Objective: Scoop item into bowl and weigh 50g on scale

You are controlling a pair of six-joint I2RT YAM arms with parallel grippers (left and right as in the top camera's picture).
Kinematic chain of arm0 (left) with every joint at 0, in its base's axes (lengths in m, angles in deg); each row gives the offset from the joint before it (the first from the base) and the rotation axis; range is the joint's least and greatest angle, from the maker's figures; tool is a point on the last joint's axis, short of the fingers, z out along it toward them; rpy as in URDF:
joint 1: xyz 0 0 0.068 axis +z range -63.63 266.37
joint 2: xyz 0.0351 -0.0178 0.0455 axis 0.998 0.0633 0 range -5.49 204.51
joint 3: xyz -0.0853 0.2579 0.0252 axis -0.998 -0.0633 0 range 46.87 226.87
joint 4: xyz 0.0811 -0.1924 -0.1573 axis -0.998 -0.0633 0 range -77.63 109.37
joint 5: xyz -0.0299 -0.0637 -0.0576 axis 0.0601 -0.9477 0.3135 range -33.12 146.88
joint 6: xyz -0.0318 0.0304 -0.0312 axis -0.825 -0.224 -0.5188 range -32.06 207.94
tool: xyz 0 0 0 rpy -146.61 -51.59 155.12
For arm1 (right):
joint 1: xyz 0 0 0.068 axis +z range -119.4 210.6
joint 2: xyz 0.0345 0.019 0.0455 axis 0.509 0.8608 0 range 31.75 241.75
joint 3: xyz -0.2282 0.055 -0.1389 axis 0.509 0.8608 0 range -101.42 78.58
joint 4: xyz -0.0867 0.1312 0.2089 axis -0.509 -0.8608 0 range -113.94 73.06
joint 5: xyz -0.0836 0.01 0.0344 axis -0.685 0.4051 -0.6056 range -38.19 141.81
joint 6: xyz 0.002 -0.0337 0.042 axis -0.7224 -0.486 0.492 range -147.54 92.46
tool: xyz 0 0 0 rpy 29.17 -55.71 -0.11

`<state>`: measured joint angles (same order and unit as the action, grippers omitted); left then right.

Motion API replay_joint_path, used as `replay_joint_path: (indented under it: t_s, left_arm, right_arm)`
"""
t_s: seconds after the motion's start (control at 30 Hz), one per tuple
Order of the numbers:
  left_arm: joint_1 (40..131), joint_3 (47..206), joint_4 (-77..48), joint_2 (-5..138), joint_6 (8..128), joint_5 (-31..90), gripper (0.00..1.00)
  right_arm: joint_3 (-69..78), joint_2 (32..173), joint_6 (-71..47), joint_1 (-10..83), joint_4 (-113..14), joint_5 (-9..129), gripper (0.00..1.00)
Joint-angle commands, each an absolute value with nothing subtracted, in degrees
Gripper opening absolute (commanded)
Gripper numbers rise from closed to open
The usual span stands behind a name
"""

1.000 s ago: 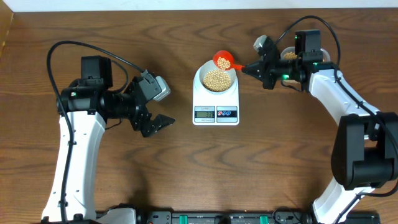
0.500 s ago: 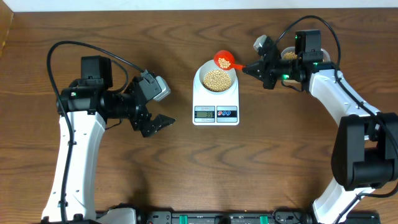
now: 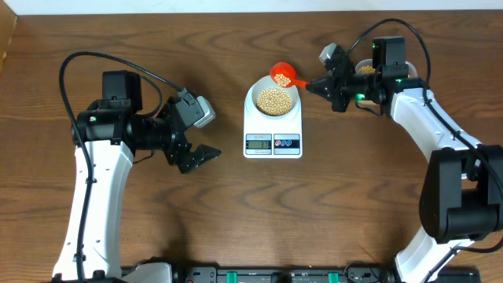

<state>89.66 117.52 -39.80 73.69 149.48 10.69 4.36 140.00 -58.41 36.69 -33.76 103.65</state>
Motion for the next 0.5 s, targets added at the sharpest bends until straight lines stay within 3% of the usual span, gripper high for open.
replay_joint_path:
  t_s: [0.0,0.47]
  left_arm:
    - [89.94,118.46,-40.09,73.56,149.85,9.94,0.98]
    - [89.94,118.46,-40.09,73.56,149.85,9.94,0.98]
  right_arm:
    - [4.56,138.08,-59.37,37.08,-34.04,102.55,0.01]
    - [4.54,137.86,-59.37,38.06,-34.33,105.9,0.01]
